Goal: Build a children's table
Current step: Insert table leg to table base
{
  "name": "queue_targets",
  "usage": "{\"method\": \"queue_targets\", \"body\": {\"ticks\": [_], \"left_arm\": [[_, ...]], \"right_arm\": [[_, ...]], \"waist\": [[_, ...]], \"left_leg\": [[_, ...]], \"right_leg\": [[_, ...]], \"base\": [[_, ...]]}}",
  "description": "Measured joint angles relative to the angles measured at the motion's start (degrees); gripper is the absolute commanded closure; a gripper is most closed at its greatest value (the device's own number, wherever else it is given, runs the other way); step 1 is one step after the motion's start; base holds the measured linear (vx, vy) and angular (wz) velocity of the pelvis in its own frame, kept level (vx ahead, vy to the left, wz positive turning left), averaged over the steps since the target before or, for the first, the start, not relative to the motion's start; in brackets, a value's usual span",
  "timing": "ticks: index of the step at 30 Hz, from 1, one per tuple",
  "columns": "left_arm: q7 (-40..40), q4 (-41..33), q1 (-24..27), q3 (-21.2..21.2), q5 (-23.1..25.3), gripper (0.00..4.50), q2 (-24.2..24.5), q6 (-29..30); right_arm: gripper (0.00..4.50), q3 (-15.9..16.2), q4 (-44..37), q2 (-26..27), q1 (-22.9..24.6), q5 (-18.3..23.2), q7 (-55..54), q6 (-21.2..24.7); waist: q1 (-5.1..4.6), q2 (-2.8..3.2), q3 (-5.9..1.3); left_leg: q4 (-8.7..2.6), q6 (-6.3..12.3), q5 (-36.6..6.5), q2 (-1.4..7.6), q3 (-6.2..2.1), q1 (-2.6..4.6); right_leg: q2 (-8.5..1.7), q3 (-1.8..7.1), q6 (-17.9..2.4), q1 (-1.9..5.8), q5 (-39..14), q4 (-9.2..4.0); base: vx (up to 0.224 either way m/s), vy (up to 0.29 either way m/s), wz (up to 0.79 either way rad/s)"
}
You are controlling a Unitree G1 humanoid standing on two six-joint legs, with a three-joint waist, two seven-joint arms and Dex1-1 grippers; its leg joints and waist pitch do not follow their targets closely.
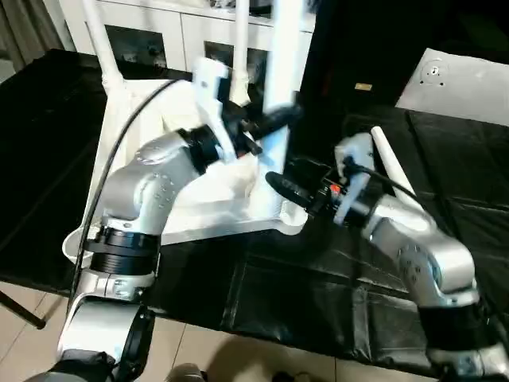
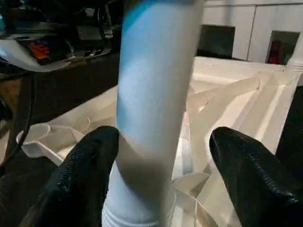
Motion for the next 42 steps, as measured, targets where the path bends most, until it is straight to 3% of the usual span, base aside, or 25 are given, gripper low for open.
{"method": "queue_targets", "body": {"ticks": [2, 11, 22, 36, 38, 42], "left_arm": [[-0.66, -0.27, 0.0, -1.25, 1.0, 2.68, 0.17, -0.41], [-3.6, -0.94, 0.0, -4.5, 2.25, 2.68, 1.1, -1.32], [-5.77, -2.82, 0.0, -5.66, 2.3, 2.68, 1.65, -1.51], [-6.76, -2.96, 0.0, -5.99, 3.25, 2.68, 1.93, -2.03], [-6.73, -2.94, 0.0, -5.48, 2.74, 2.12, 1.19, -1.7], [-6.58, -4.27, 0.04, -1.47, -3.86, 1.78, -1.79, 2.75]], "right_arm": [[0.85, 0.41, 0.05, -0.34, -0.57, 0.0, 0.78, 0.91], [1.6, 3.11, 2.47, -0.89, -2.57, -0.11, 3.68, 3.33], [2.53, 3.13, 5.15, 0.51, -3.42, 0.15, 3.89, 4.26], [2.59, 2.71, 5.97, 1.29, -3.43, 0.16, 4.9, 4.08], [2.59, 2.6, 5.97, 1.29, -3.44, 0.16, 5.08, 3.75], [2.59, 2.41, 5.96, 1.39, -3.39, 0.18, 5.2, 2.59]], "waist": [[0.0, 0.0, 0.0], [0.0, -0.03, -0.01], [-0.03, -0.03, -0.01], [0.0, -0.03, -0.01], [0.0, -0.03, -0.01], [0.02, -0.03, -0.01]], "left_leg": [[0.0, 0.0, 0.0, 0.0, 0.0, 0.0], [0.03, 0.01, 0.0, 0.0, 0.0, -0.02], [0.07, 0.01, 0.0, 0.0, 0.0, -0.03], [0.11, 0.01, 0.0, 0.0, 0.0, -0.04], [0.11, 0.01, 0.0, 0.01, 0.0, -0.03], [0.18, 0.03, -0.02, 0.01, 0.0, -0.09]], "right_leg": [[0.0, 0.0, 0.0, 0.0, 0.0, 0.0], [0.0, 0.0, 0.0, 0.0, 0.0, 0.01], [-0.01, 0.0, 0.0, 0.0, 0.0, 0.02], [-0.01, 0.0, 0.0, 0.0, 0.01, 0.06], [-0.01, 0.0, -0.01, 0.0, 0.01, 0.07], [-0.02, 0.0, -0.04, -0.01, 0.03, 0.09]], "base": [[0.0, 0.0, 0.0], [0.0, 0.0, 0.0], [0.0, 0.0, 0.0], [0.0, 0.0, 0.0], [0.0, 0.0, 0.0], [0.0, 0.0, 0.0]]}}
